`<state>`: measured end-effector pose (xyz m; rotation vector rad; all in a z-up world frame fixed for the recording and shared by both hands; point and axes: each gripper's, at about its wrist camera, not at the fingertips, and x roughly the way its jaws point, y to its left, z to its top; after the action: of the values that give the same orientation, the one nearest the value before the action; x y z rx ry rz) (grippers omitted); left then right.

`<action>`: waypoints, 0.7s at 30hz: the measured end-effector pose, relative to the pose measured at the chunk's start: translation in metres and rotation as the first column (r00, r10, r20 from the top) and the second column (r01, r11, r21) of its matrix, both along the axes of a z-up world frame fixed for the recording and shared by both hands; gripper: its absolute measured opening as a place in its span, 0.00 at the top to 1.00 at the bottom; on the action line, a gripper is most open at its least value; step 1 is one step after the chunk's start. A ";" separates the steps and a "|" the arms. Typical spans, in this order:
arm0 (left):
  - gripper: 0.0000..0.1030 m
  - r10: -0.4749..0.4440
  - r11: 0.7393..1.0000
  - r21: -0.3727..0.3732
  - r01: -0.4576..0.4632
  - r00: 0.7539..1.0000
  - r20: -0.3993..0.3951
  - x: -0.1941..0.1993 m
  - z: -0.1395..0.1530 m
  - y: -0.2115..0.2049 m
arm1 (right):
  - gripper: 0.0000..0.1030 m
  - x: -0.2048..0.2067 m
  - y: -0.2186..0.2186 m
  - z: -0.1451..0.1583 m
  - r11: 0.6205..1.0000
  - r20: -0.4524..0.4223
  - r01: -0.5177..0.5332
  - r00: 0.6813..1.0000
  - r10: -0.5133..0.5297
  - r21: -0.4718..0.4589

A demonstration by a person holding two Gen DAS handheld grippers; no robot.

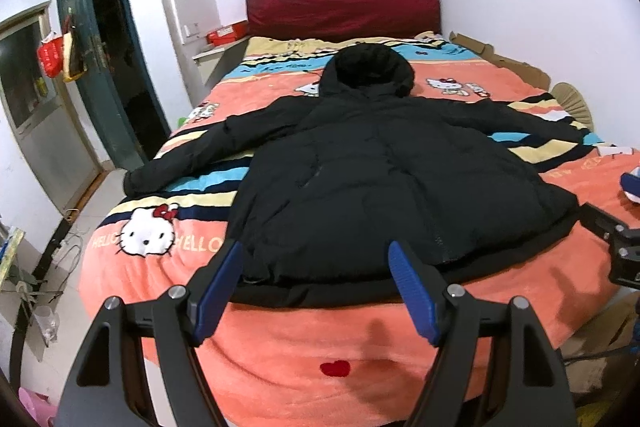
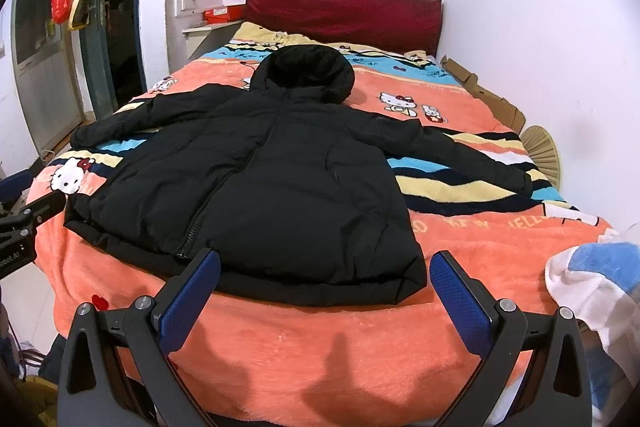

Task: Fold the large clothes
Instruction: 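Move both grippers toward the black jacket's hem on the bed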

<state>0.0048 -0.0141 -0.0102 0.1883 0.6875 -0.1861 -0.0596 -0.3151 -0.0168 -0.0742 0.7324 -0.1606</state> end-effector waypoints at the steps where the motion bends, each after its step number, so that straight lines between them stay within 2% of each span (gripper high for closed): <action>1: 0.28 -0.007 1.000 -0.007 0.007 1.000 -0.002 0.000 0.000 0.002 | 0.00 0.000 0.000 -0.001 1.000 -0.001 0.001 1.000 -0.001 0.000; 8: 0.28 -0.030 0.999 -0.011 0.030 0.999 0.013 0.004 0.003 0.001 | 0.00 0.005 -0.006 -0.010 1.000 -0.020 0.010 1.000 -0.010 -0.005; 21: 0.28 -0.063 0.998 -0.008 0.062 0.996 -0.064 0.026 -0.013 -0.002 | 0.00 0.014 -0.011 -0.021 0.999 -0.062 0.037 0.997 -0.038 -0.015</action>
<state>0.0304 -0.0166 -0.0233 0.1990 0.7450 -0.2552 -0.0452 -0.3258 -0.0380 -0.0787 0.7951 -0.2000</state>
